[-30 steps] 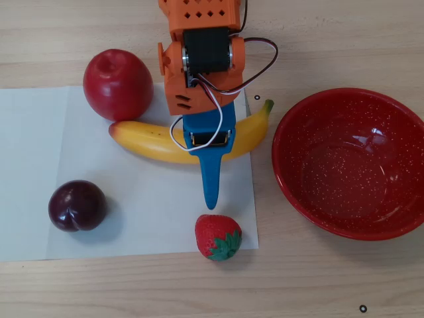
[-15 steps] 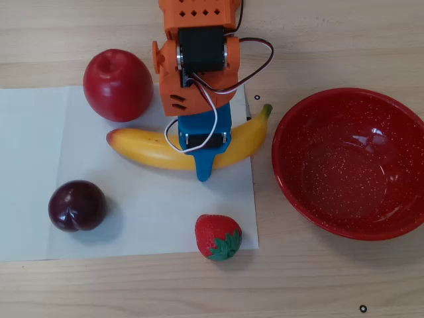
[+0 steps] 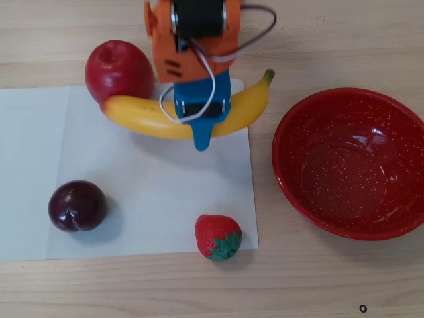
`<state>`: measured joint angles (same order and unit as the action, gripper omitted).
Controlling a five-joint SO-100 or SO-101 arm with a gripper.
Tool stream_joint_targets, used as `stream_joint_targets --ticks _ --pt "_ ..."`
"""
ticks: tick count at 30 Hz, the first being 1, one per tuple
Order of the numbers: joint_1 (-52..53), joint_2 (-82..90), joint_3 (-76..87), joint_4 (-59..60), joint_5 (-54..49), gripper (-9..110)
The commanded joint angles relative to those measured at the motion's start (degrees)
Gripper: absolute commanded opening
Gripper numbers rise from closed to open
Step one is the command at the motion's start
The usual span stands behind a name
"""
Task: Grasp the banana and put it in the red bowl
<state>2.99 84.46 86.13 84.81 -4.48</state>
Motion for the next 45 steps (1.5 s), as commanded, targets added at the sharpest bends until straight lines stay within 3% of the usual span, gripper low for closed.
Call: stream_joint_targets --ticks 1,17,26,34,45 --pt "-3.4 9.3 -7.6 3.3 -1.7 0" --pt "-0.6 12.6 -37.0 22.0 -3.3 0" --pt "7.6 13.7 -43.5 23.0 -6.7 0" --pt "18.9 12.9 -41.5 16.2 -11.8 0" --pt "27.7 11.9 -27.2 -6.8 -13.9 0"
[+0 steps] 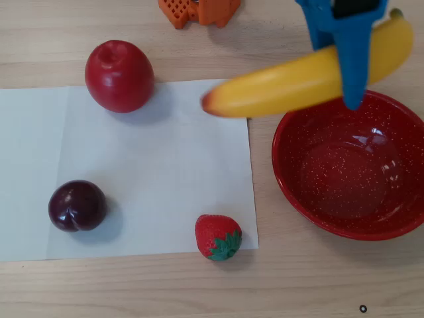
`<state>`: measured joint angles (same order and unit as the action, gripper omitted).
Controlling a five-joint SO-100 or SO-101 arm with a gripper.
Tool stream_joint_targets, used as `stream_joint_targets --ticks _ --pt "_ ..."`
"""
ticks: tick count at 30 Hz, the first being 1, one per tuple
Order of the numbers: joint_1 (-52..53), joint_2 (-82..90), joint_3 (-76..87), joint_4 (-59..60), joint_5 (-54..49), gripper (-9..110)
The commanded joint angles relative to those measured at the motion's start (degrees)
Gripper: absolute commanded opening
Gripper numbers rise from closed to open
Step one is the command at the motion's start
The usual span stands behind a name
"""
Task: Grasp the banana and put it in the red bowl
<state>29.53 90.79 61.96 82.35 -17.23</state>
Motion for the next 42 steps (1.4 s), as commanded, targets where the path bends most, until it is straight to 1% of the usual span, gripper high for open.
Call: stream_joint_targets --ticks 1,9,14,19,21,26,33,38,40,42 --pt "1.6 5.3 -1.8 -6.3 -1.1 0" --pt "5.2 3.0 9.2 -20.7 -0.4 0" --pt "7.5 1.9 18.9 -33.0 0.8 0" --pt "9.0 1.9 28.8 -44.8 4.1 1" --pt "9.1 1.9 31.6 -47.8 4.6 10" --pt "9.3 1.6 32.3 -44.4 5.0 29" --pt "8.3 1.8 26.6 -32.8 3.4 41" --pt "7.4 2.0 21.9 -27.4 2.3 41" --pt "7.0 2.4 19.4 -25.1 1.8 39" --pt "6.6 2.7 16.6 -22.3 0.9 34"
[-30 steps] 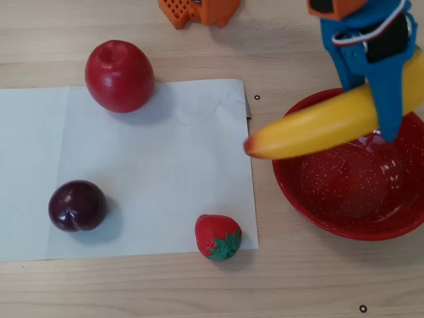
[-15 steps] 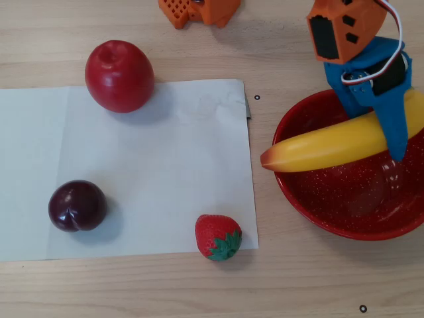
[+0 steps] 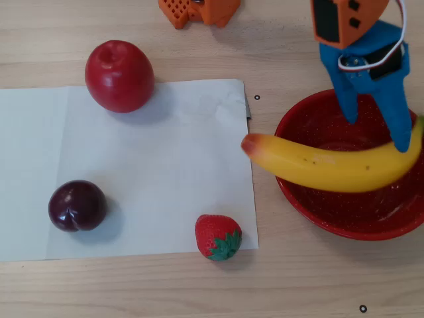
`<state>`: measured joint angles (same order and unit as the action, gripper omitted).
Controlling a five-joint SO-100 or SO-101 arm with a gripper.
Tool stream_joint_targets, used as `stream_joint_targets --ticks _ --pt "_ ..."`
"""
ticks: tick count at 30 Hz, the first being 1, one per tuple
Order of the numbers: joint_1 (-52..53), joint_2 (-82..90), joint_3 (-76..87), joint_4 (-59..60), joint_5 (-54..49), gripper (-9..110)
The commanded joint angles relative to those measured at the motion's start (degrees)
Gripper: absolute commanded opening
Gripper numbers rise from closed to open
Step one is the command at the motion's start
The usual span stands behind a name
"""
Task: Grasp the banana and put it in the red bowl
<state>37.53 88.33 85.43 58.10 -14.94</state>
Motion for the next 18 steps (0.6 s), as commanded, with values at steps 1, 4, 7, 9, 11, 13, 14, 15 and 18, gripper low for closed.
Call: stream_joint_targets --ticks 1,4,7,9,11,13,14,15,18 --pt "-1.6 5.4 -8.2 3.3 -1.8 31" --pt "-2.5 6.2 -12.3 7.6 -2.9 22" --pt "-3.6 7.4 -16.0 11.8 -3.7 8" --pt "-4.4 8.3 -18.2 14.5 -4.0 0" --pt "-5.3 9.1 -20.3 17.8 -4.3 0" --pt "-6.2 10.2 -22.0 20.7 -4.6 0" --pt "-6.6 10.7 -22.7 22.5 -4.7 0" --pt "-7.1 11.4 -23.2 23.9 -4.7 0" --pt "-8.8 14.5 -23.5 27.5 -4.6 0"
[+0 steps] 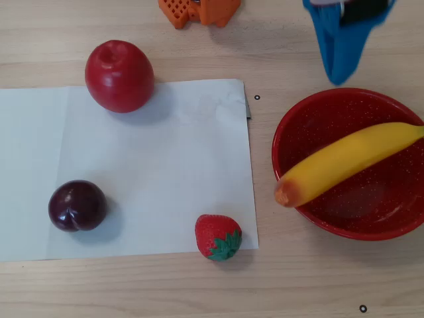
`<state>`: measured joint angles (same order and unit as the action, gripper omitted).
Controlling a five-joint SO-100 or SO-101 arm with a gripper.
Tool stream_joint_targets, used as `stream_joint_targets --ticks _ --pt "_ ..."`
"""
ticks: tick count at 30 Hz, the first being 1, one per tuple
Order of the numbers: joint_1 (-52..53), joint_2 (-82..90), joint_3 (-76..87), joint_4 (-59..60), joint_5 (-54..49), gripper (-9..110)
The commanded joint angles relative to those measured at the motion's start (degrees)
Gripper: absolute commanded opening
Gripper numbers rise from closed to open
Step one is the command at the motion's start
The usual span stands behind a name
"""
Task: Grasp the banana and put it in the red bowl
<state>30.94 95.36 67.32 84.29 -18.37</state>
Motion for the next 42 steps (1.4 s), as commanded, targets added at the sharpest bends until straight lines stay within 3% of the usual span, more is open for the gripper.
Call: stream_joint_targets --ticks 1,10,18,42 --pt "-2.7 8.9 -4.9 2.0 -0.9 0" --pt "-9.1 23.3 5.4 6.6 0.9 0" --pt "-14.3 37.0 21.9 3.2 1.8 0" --pt "-24.9 73.5 83.8 -42.6 5.6 0"
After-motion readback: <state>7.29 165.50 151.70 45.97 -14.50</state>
